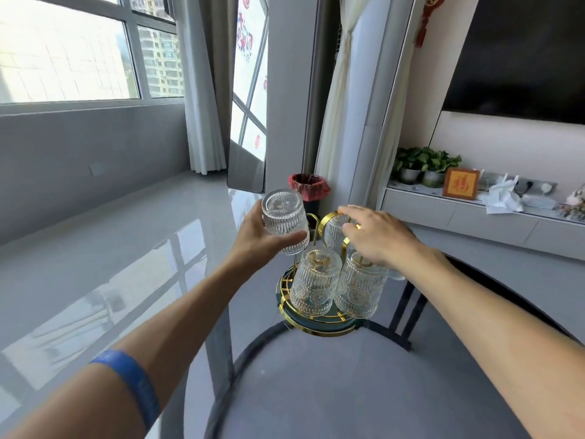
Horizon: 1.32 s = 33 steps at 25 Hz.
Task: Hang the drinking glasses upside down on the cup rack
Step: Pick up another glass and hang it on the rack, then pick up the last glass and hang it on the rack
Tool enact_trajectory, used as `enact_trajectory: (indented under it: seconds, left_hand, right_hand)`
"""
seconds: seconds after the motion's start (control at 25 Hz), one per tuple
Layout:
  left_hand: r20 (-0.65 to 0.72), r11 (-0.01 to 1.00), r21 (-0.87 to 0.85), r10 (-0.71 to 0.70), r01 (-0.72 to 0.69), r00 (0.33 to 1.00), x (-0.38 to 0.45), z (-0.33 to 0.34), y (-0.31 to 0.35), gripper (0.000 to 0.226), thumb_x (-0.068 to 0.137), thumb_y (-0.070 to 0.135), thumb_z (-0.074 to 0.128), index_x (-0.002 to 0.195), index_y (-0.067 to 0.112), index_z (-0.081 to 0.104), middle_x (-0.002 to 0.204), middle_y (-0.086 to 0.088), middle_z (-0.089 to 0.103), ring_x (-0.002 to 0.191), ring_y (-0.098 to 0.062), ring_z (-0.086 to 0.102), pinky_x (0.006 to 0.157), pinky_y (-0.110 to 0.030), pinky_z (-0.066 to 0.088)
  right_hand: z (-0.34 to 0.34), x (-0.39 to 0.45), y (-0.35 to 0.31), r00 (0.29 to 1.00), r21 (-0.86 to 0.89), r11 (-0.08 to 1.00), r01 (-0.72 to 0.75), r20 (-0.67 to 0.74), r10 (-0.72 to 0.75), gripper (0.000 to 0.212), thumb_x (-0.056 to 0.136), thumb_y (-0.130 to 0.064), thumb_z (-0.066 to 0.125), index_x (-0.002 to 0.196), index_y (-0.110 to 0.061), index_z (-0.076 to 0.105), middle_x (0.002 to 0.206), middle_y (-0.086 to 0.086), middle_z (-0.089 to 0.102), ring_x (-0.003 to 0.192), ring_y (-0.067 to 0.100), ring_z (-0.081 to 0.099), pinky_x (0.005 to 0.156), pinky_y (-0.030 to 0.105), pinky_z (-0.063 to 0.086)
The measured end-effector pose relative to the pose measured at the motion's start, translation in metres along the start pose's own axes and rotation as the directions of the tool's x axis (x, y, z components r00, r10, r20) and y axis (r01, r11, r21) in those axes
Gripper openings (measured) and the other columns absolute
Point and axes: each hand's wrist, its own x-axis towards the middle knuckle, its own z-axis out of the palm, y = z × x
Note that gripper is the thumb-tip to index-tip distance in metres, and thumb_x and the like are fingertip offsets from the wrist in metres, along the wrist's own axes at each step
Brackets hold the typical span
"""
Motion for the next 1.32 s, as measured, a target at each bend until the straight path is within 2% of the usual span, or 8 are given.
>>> enact_trajectory:
  seconds: [0.28,0.52,0.68,0.76,0.88,1.04,1.12,1.32]
  left_hand:
    - [0.062,0.966,0.242,-0.106,0.088,0.992,-0.006,0.015,-0.032,0.073,0.060,0.025,0.093,0.122,0.018,0.055,0.112,-0.001,0.066,0.105,-0.021,0.063,0.089,-0.037,0.051]
    - [0.073,0.965,0.224,-0.157,0.137,0.985,-0.009,0.021,-0.045,0.069,0.062,0.025,0.092,0.119,0.027,0.051,0.113,0.003,0.064,0.108,-0.019,0.061,0.094,-0.037,0.048]
    - [0.151,0.936,0.263,-0.278,0.233,0.949,-0.012,0.009,-0.035,0.091,0.064,0.004,0.088,0.140,0.019,0.041,0.134,-0.011,0.056,0.125,-0.031,0.053,0.105,-0.047,0.045]
    - [0.073,0.912,0.329,-0.283,0.245,0.956,-0.020,0.003,-0.016,0.093,0.072,0.000,0.081,0.148,0.022,0.033,0.149,-0.011,0.045,0.134,-0.030,0.044,0.108,-0.047,0.040]
    - [-0.047,0.894,0.447,0.023,0.000,0.999,-0.044,0.011,0.021,0.072,0.081,0.010,0.073,0.144,0.023,0.040,0.148,-0.004,0.047,0.132,-0.021,0.045,0.104,-0.038,0.038]
    - [0.175,0.817,0.390,0.388,-0.426,0.905,-0.096,0.065,0.053,0.063,0.085,0.025,0.061,0.144,0.027,0.040,0.148,0.005,0.043,0.135,-0.006,0.036,0.107,-0.019,0.029]
    - [0.329,0.792,0.384,0.362,-0.474,0.872,-0.128,0.104,0.044,0.067,0.088,0.032,0.058,0.149,0.027,0.032,0.156,0.005,0.032,0.144,-0.010,0.025,0.115,-0.024,0.022]
    - [0.612,0.684,0.571,0.012,-0.453,0.790,-0.152,0.194,-0.014,0.077,0.095,0.054,0.044,0.156,0.031,0.003,0.166,0.001,-0.004,0.152,-0.020,-0.004,0.122,-0.038,0.005]
  right_hand:
    - [0.003,0.000,0.003,0.999,0.018,1.000,0.000,-0.042,0.001,0.052,0.094,-0.035,0.033,0.146,-0.034,0.035,0.155,-0.009,0.037,0.134,0.026,0.042,0.105,0.043,0.033]
    - [0.009,0.005,0.008,0.999,0.056,0.998,0.009,-0.047,-0.006,0.055,0.092,-0.033,0.032,0.147,-0.034,0.033,0.157,-0.012,0.031,0.135,0.024,0.042,0.107,0.042,0.031]
    - [0.014,0.004,0.011,0.999,0.080,0.997,0.010,-0.039,-0.007,0.058,0.092,-0.033,0.033,0.149,-0.033,0.030,0.159,-0.010,0.026,0.138,0.023,0.038,0.112,0.044,0.028]
    - [0.016,0.004,0.012,0.999,0.107,0.994,0.017,-0.040,-0.013,0.058,0.093,-0.031,0.035,0.150,-0.033,0.028,0.160,-0.010,0.023,0.140,0.023,0.034,0.112,0.043,0.025]
    - [0.018,-0.004,0.018,0.997,0.228,0.973,0.042,-0.078,-0.025,0.057,0.094,-0.033,0.039,0.150,-0.034,0.027,0.161,-0.008,0.022,0.143,0.020,0.029,0.112,0.039,0.023]
    - [0.030,-0.046,0.060,0.948,0.492,0.871,0.003,-0.279,0.154,0.063,0.091,-0.040,0.051,0.150,-0.032,0.029,0.159,-0.006,0.027,0.143,0.013,0.027,0.107,0.028,0.022]
    - [0.036,-0.073,0.094,0.922,0.562,0.822,-0.095,-0.262,0.285,0.068,0.088,-0.042,0.057,0.149,-0.032,0.030,0.158,-0.005,0.031,0.142,0.013,0.029,0.106,0.027,0.024]
    - [0.045,-0.121,0.178,0.873,0.602,0.740,-0.299,-0.140,0.467,0.083,0.075,-0.051,0.069,0.147,-0.040,0.029,0.154,0.000,0.037,0.139,0.016,0.034,0.106,0.038,0.034]
